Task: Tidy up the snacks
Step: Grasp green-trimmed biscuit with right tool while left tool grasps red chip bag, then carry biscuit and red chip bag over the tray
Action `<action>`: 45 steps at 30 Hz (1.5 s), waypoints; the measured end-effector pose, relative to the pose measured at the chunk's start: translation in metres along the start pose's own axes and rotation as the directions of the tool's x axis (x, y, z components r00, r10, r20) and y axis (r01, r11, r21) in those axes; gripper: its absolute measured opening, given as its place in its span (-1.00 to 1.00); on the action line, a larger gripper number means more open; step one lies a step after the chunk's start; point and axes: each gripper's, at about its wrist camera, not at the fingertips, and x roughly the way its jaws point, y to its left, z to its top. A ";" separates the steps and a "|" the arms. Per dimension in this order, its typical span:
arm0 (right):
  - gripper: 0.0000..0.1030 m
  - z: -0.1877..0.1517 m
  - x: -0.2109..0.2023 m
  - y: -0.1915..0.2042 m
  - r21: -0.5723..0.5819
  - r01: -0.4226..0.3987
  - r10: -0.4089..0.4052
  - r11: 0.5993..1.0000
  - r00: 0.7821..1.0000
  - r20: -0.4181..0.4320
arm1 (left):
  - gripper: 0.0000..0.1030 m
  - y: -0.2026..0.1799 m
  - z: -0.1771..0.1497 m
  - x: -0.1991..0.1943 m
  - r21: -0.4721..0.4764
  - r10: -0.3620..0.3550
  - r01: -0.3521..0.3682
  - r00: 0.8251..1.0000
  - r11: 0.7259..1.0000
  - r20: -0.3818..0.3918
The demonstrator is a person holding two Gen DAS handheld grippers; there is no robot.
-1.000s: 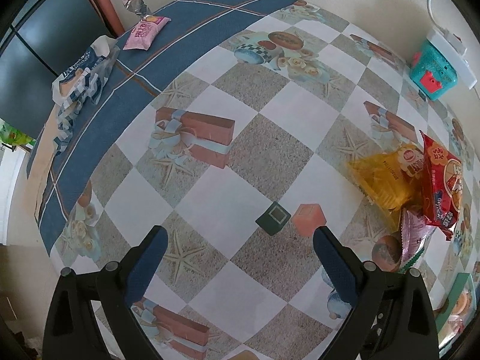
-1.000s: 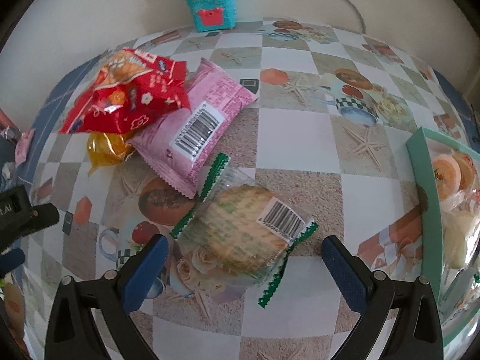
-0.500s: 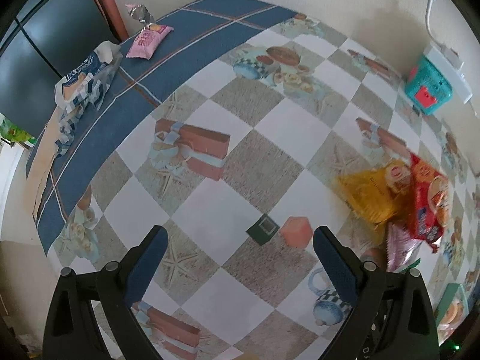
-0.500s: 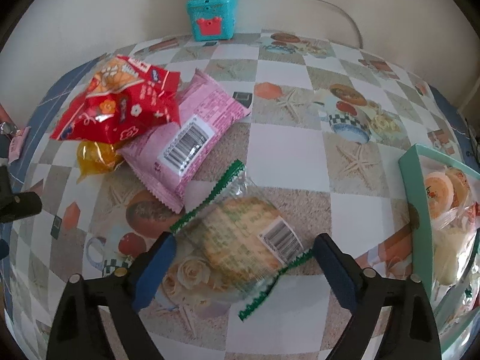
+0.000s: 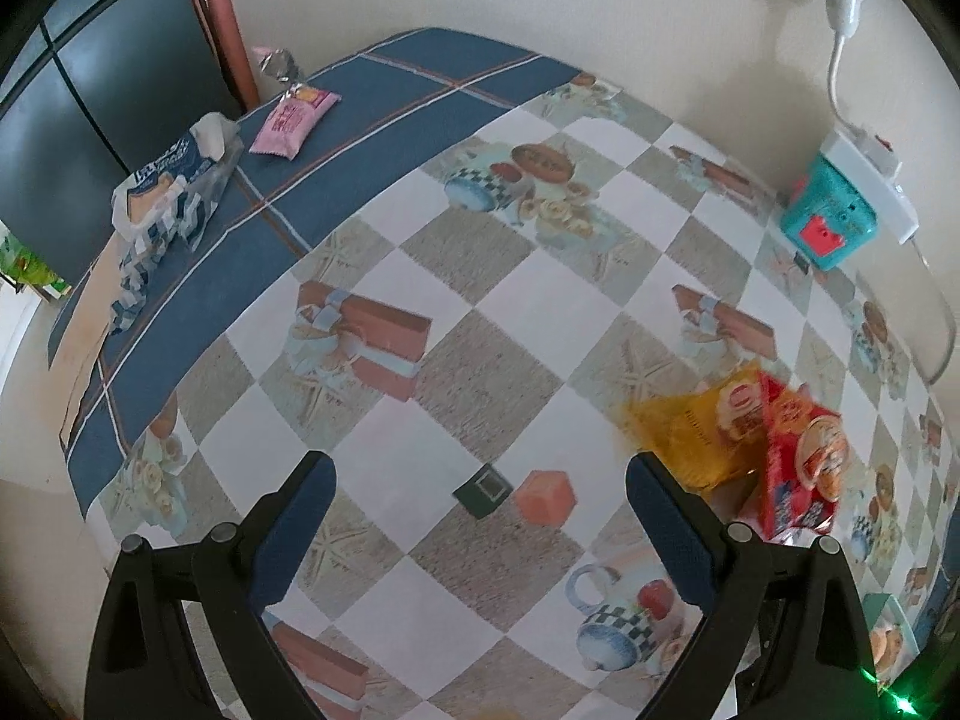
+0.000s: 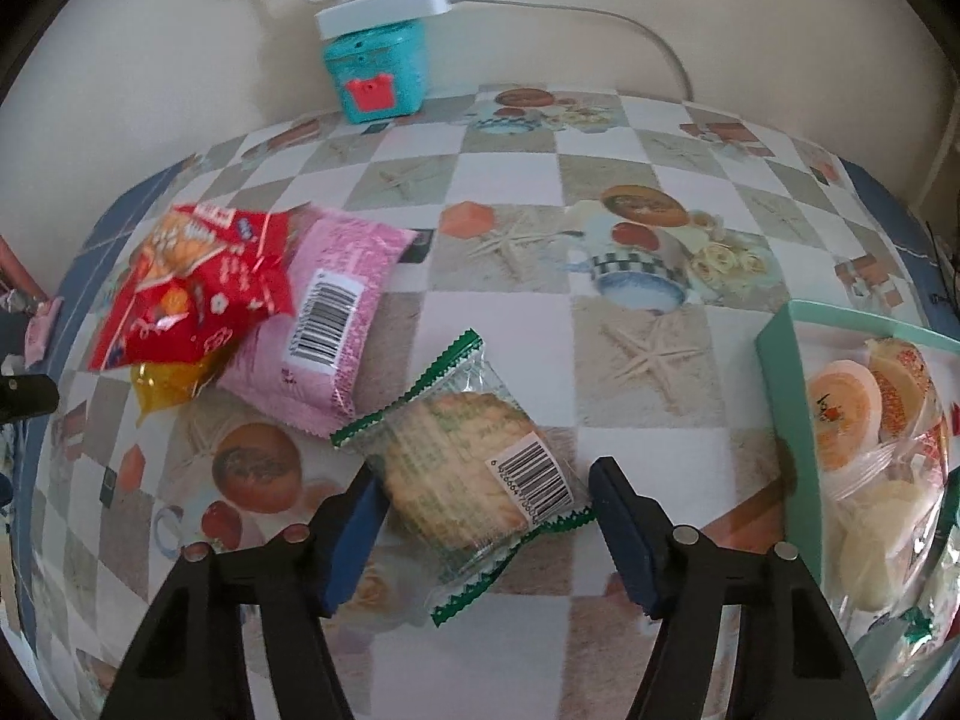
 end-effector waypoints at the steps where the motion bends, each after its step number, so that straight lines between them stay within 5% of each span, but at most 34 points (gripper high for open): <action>1: 0.36 0.000 0.000 -0.003 0.004 -0.001 0.001 1.000 1.000 0.001 | 0.89 -0.002 0.001 -0.002 0.000 -0.009 0.009 1.000 1.000 0.006; 8: 0.36 0.006 0.000 -0.026 0.044 0.025 -0.025 0.999 1.000 0.010 | 0.89 -0.025 0.005 -0.010 0.039 -0.102 0.101 0.994 0.994 0.037; 13: 0.34 0.009 -0.001 -0.038 0.066 0.022 -0.023 0.998 1.000 0.014 | 0.89 -0.051 0.002 -0.018 0.088 -0.216 0.210 0.975 0.974 0.058; 30: 0.33 0.014 -0.009 -0.042 0.059 0.012 -0.014 0.998 0.999 0.032 | 0.87 -0.101 -0.017 -0.016 0.196 -0.277 0.243 0.946 0.950 0.168; 32: 0.33 0.014 -0.010 -0.041 0.058 0.012 -0.014 0.998 0.999 0.032 | 0.77 -0.105 -0.019 -0.013 0.206 -0.268 0.231 0.948 0.951 0.171; 37: 0.33 0.014 -0.011 -0.040 0.049 0.012 -0.014 0.999 0.999 0.036 | 0.04 -0.105 -0.021 -0.004 0.195 -0.267 0.235 0.950 0.952 0.161; 45: 0.33 0.016 -0.015 -0.040 0.057 0.008 -0.010 0.998 0.999 0.043 | -0.12 -0.096 -0.016 -0.007 0.164 -0.298 0.274 0.943 0.947 0.145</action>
